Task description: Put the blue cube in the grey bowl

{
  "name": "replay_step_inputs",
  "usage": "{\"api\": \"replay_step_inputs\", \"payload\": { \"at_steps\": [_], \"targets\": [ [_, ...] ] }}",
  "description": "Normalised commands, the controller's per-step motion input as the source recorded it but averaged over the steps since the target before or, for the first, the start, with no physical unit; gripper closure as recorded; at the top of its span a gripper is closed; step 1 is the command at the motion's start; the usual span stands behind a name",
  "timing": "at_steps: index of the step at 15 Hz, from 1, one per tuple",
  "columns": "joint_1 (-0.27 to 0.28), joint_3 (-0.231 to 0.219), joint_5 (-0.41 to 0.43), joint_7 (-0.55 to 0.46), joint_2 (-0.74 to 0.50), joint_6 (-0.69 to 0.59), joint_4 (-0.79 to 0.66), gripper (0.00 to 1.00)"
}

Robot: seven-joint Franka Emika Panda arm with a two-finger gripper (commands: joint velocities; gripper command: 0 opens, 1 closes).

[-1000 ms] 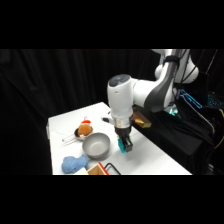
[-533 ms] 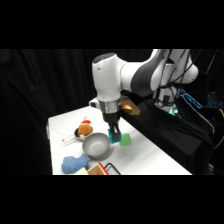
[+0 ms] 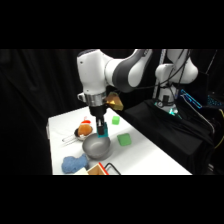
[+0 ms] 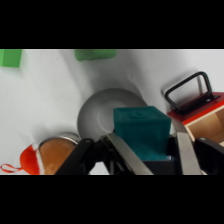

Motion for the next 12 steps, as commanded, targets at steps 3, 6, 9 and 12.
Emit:
{"api": "replay_step_inputs", "payload": {
  "at_steps": [3, 6, 9, 12],
  "targets": [
    [-0.065, -0.041, -0.018, -0.08, 0.25, 0.07, 0.27, 0.74],
    [-0.025, -0.025, 0.001, -0.07, 0.23, 0.19, 0.18, 0.74],
    [0.004, -0.022, 0.023, -0.06, 0.21, 0.21, 0.14, 0.74],
    [0.008, -0.019, 0.059, -0.08, 0.17, 0.19, 0.11, 0.74]
  ]
}}
